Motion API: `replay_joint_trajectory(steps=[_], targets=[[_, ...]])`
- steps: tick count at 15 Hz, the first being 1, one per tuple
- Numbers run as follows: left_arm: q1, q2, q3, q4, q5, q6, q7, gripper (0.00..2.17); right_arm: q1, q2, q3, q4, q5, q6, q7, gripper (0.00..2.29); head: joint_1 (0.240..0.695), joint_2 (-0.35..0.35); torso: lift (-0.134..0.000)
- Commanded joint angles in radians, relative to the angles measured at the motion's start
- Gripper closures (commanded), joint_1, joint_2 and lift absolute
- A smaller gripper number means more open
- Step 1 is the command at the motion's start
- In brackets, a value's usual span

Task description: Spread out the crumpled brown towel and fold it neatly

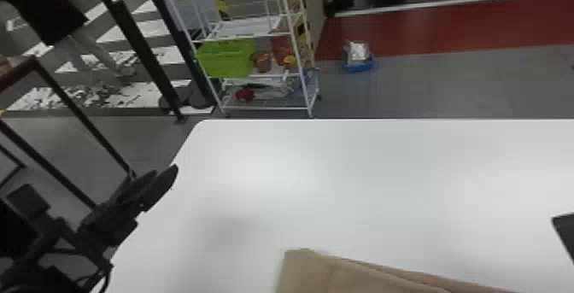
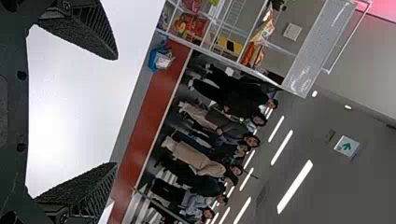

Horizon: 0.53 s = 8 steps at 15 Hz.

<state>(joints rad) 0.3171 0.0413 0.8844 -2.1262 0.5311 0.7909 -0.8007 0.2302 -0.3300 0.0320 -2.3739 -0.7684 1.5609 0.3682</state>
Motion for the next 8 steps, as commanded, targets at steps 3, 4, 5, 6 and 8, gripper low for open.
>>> replay_joint_trajectory(steps=[3, 4, 5, 6, 8], targets=[[-0.01, 0.0, -0.001, -0.001, -0.011, 0.0, 0.002, 0.08, 0.067, -0.046, -0.07, -0.057, -0.066, 0.011, -0.003, 0.22, 0.695, 0.35, -0.122], [-0.016, 0.0, -0.001, 0.0, -0.016, 0.0, 0.002, 0.08, 0.086, -0.052, -0.081, -0.067, -0.065, 0.011, -0.003, 0.22, 0.695, 0.35, -0.122], [-0.019, 0.0, -0.007, 0.002, -0.022, 0.0, 0.003, 0.08, 0.092, -0.058, -0.08, -0.065, -0.065, 0.011, -0.008, 0.22, 0.695, 0.35, -0.122], [-0.023, 0.0, -0.018, 0.002, -0.028, 0.0, 0.003, 0.08, 0.095, -0.058, -0.067, -0.054, -0.045, 0.011, -0.011, 0.22, 0.695, 0.35, -0.122], [-0.023, 0.0, -0.025, 0.002, -0.033, 0.0, 0.003, 0.08, 0.092, -0.06, -0.053, -0.033, -0.023, 0.011, -0.015, 0.22, 0.695, 0.35, -0.122]])
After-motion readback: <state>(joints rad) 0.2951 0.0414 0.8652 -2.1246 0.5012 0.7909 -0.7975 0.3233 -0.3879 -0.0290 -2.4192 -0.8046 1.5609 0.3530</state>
